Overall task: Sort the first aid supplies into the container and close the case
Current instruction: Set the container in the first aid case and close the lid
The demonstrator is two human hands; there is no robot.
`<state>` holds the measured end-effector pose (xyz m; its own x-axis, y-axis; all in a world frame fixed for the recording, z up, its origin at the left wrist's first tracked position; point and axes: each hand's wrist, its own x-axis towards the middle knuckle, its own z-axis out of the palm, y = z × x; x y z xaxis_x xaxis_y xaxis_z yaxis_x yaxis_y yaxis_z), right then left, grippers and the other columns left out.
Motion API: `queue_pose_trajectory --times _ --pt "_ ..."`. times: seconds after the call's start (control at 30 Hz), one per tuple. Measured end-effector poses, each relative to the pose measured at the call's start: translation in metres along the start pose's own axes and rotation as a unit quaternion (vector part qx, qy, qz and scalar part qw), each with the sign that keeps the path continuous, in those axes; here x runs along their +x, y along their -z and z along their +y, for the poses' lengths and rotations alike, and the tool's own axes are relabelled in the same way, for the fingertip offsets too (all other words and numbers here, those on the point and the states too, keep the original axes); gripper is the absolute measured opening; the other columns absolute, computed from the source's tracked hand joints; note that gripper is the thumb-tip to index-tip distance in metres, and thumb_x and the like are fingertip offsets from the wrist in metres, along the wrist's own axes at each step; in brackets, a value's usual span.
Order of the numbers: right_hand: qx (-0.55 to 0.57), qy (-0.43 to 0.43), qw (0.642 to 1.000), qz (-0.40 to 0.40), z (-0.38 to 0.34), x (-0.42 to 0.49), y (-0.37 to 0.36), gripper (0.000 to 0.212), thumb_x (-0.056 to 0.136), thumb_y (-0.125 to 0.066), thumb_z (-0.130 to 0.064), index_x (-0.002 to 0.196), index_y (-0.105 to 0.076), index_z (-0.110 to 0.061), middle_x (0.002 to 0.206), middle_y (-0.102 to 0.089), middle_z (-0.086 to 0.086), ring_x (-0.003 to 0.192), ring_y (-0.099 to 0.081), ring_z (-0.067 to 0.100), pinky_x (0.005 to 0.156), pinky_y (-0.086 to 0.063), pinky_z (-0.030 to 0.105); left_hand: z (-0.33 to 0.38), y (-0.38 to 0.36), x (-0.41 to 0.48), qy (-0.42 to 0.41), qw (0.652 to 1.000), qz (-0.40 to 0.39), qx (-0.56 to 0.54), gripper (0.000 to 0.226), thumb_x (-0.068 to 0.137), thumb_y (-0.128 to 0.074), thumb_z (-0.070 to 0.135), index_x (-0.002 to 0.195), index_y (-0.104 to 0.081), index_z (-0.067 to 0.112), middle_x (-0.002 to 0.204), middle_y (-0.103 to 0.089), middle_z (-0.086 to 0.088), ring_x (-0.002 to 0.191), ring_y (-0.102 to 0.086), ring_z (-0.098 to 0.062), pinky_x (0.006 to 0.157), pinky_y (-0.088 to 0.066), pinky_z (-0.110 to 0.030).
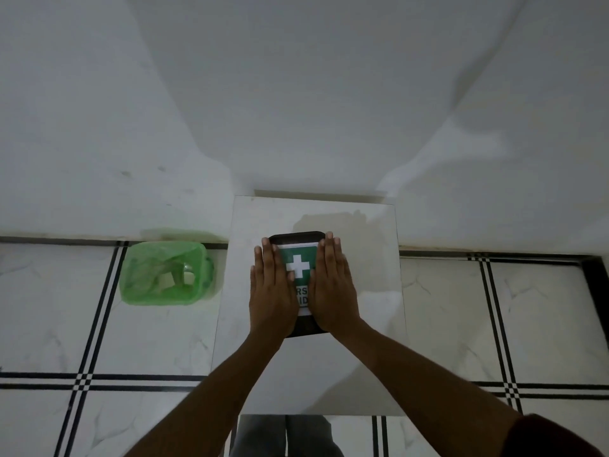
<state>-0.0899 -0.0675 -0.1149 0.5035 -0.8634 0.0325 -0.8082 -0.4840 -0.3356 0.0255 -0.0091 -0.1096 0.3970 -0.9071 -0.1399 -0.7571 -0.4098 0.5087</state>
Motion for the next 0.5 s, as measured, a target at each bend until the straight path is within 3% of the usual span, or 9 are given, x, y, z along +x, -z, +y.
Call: queue_pose_trajectory --times 0.13,0.23,0.3,0.4,0.47,0.5 --pt "0.055 0.003 0.998 0.007 0.002 0.0 -0.001 0.084 0.09 -0.047 -0.05 0.146 -0.012 0.002 0.155 -0.02 0.024 0.144 -0.015 0.034 0.115 -0.02 0.042 0.003 0.002 0.001 0.011 0.996 0.0 -0.092 0.072 0.092 -0.01 0.051 0.151 0.007 0.013 0.161 0.01 0.0 0.148 0.009 -0.014 0.117 -0.01 -0.033" --pt "0.101 0.002 0.995 -0.018 0.002 0.002 0.001 0.084 0.09 -0.042 -0.053 0.146 -0.006 -0.001 0.154 -0.019 0.026 0.143 -0.02 0.036 0.112 -0.026 0.042 0.003 0.006 -0.001 0.005 0.983 0.005 -0.181 0.065 0.096 -0.022 0.046 0.15 0.007 0.025 0.153 0.002 0.025 0.135 -0.004 0.021 0.107 -0.02 -0.009" --pt "0.089 0.018 0.996 -0.008 0.006 0.01 0.003 0.076 0.091 -0.042 -0.046 0.143 -0.018 0.005 0.149 -0.031 0.029 0.136 -0.035 0.039 0.104 -0.038 0.042 0.001 0.008 0.002 -0.002 0.981 -0.001 -0.192 0.068 0.096 -0.027 0.043 0.151 0.006 0.023 0.145 0.004 0.031 0.123 -0.012 0.03 0.096 -0.024 -0.002" --pt "0.145 -0.016 0.988 0.053 0.007 0.034 0.014 0.054 0.097 -0.033 -0.042 0.114 -0.054 0.004 0.11 -0.066 0.024 0.092 -0.069 0.033 0.077 -0.061 0.04 -0.005 0.011 0.016 -0.008 0.993 0.022 -0.116 0.06 0.097 -0.029 0.041 0.149 -0.014 0.015 0.154 -0.017 0.011 0.119 -0.046 -0.002 0.091 -0.05 -0.025" --pt "0.234 -0.088 0.966 0.068 0.001 0.049 0.024 0.035 0.098 -0.034 -0.034 0.09 -0.055 -0.007 0.08 -0.065 0.009 0.068 -0.063 0.02 0.061 -0.057 0.035 -0.006 0.013 0.029 -0.003 0.993 0.08 -0.086 0.038 0.097 -0.03 0.038 0.128 -0.038 0.018 0.132 -0.046 -0.004 0.099 -0.059 -0.017 0.08 -0.055 -0.042" --pt "0.256 -0.122 0.955 0.086 -0.001 0.055 0.023 0.027 0.097 -0.039 -0.03 0.089 -0.053 -0.01 0.078 -0.061 0.006 0.068 -0.059 0.017 0.061 -0.054 0.032 -0.003 0.016 0.037 0.024 0.99 0.102 -0.096 0.026 0.097 -0.029 0.038 0.114 -0.041 0.022 0.113 -0.055 -0.002 0.091 -0.06 -0.019 0.076 -0.053 -0.045"
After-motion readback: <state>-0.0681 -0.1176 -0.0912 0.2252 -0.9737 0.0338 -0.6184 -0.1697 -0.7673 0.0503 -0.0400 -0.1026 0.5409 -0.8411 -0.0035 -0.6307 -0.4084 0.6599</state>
